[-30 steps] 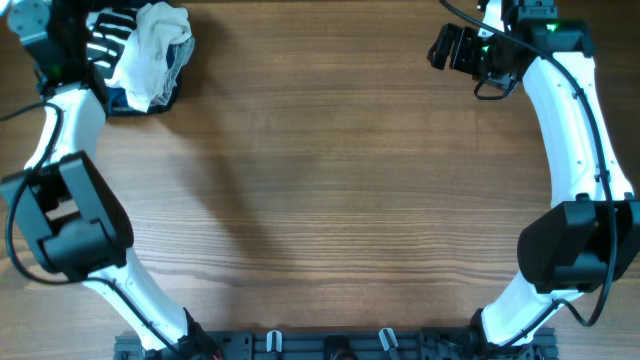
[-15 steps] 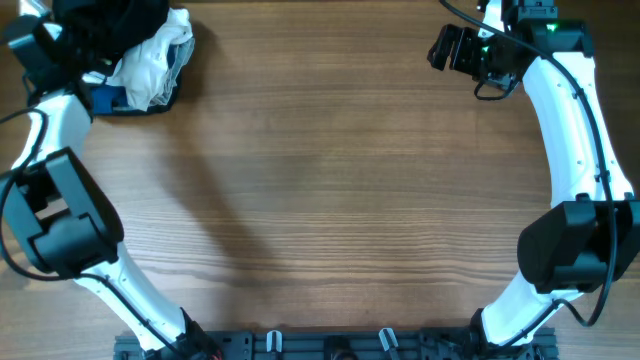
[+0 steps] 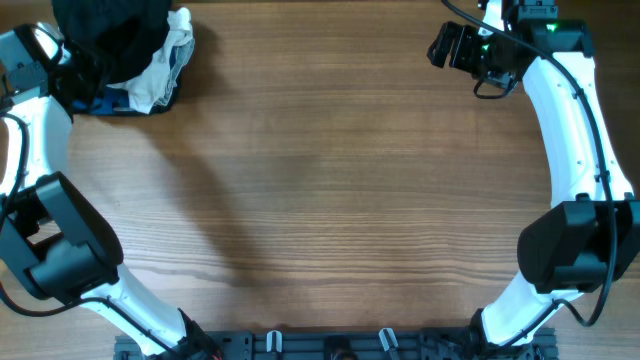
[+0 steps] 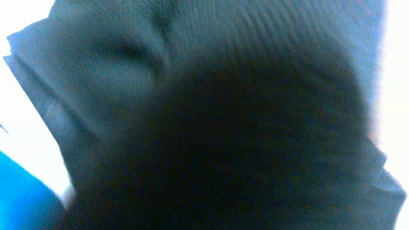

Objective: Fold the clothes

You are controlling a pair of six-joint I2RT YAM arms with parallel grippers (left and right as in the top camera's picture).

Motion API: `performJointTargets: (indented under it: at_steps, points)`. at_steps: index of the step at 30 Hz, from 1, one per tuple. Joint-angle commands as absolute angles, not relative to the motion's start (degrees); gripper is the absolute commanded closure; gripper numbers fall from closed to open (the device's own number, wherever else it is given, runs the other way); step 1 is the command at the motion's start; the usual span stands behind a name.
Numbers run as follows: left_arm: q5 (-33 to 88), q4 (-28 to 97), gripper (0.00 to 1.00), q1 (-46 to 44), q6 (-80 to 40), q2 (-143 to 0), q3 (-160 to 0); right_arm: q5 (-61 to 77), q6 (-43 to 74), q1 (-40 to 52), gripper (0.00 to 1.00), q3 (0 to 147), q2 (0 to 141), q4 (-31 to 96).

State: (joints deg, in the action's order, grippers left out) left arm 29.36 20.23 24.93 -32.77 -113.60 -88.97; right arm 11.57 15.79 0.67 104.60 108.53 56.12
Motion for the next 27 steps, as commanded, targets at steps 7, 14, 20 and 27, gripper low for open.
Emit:
performJointTargets:
  at_steps: [7,14,20,27]
  points:
    - [26.55,22.50,0.11,27.51,-22.98,-107.04,-89.38,12.32,16.49,0.78,0.00,104.51,108.53,56.16]
    - [26.72,27.33,0.00,25.06,-3.86,-92.90,-89.38,12.47,16.58,0.78,0.01,104.51,108.53,55.83]
    - [19.14,14.68,0.00,19.27,7.99,-95.70,-89.38,12.58,16.64,0.80,0.00,104.51,108.53,56.10]
    - [17.89,-16.97,0.00,17.82,8.82,-112.27,-89.38,12.53,16.49,0.80,0.00,104.51,108.53,56.90]
